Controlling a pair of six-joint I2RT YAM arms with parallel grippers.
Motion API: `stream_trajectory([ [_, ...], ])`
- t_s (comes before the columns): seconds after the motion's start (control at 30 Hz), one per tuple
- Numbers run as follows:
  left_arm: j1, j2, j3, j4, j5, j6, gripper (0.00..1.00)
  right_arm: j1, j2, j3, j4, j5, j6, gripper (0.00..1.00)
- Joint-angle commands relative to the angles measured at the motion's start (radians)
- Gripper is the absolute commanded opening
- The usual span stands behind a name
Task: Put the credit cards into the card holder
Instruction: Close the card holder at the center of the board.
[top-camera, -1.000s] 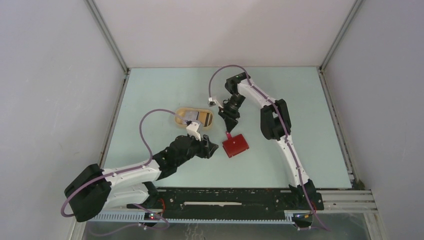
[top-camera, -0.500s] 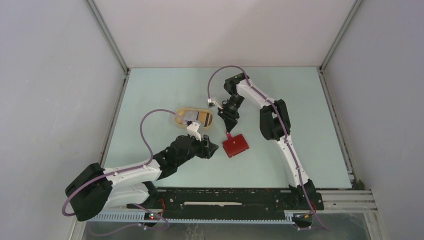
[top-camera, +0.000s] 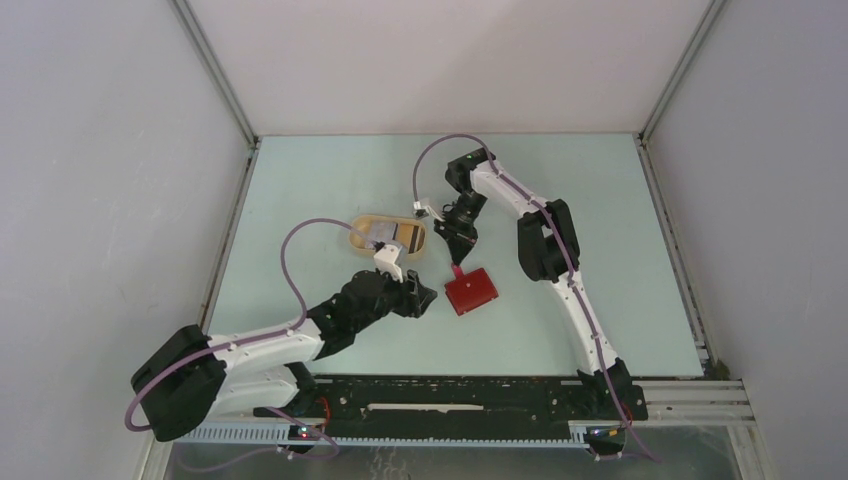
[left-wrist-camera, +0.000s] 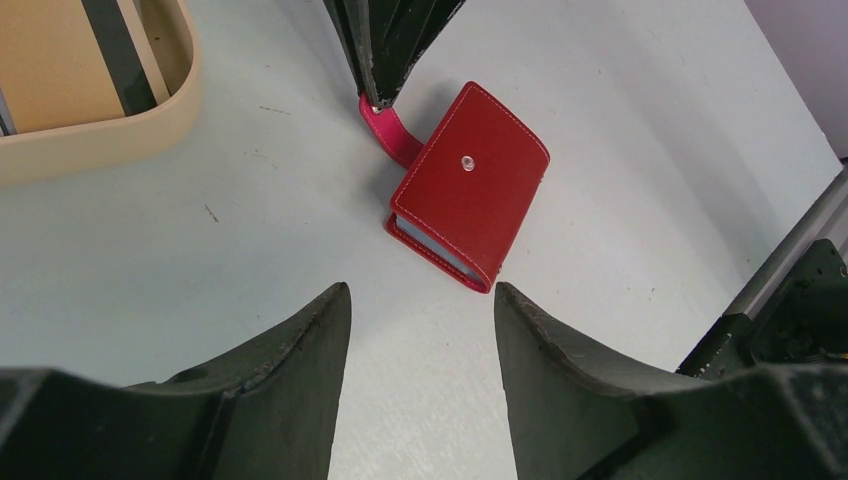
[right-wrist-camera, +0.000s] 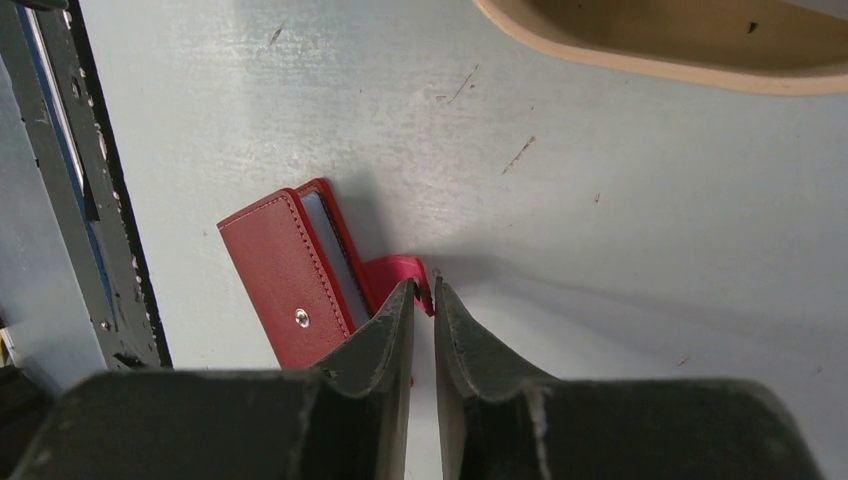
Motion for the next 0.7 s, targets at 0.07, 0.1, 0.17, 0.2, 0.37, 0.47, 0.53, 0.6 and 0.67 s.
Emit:
stream_trajectory([
  [0.07,0.008,0.014,-0.027,0.058,0.023,-0.011,0.59,0.008,-0.028,0.001,-0.046,-0.006,-0.025,0.21],
  [0.1,0.009,0.017,-0.026,0.060,0.026,-0.012,0.59,0.007,-0.031,0.002,-0.046,-0.007,-0.027,0.22],
  [0.17,0.008,0.025,-0.024,0.063,0.030,-0.014,0.59,0.004,-0.036,0.002,-0.046,-0.012,-0.027,0.23],
  [0.2,0.008,0.028,-0.024,0.067,0.032,-0.015,0.59,0.002,-0.039,0.000,-0.046,-0.012,-0.027,0.24],
  [0.37,0.009,0.038,-0.023,0.073,0.040,-0.018,0.59,-0.006,-0.051,-0.015,-0.046,-0.016,-0.035,0.25],
  [0.47,0.009,0.041,-0.021,0.074,0.042,-0.020,0.59,-0.010,-0.057,-0.022,-0.046,-0.019,-0.040,0.25],
  [0.53,0.009,0.043,-0.019,0.075,0.043,-0.021,0.59,-0.011,-0.060,-0.026,-0.046,-0.021,-0.042,0.25],
  [0.6,0.009,0.046,-0.018,0.076,0.046,-0.021,0.59,-0.012,-0.061,-0.027,-0.046,-0.023,-0.044,0.25],
  [0.67,0.009,0.049,-0.018,0.076,0.048,-0.022,0.59,-0.013,-0.063,-0.027,-0.046,-0.026,-0.045,0.25],
])
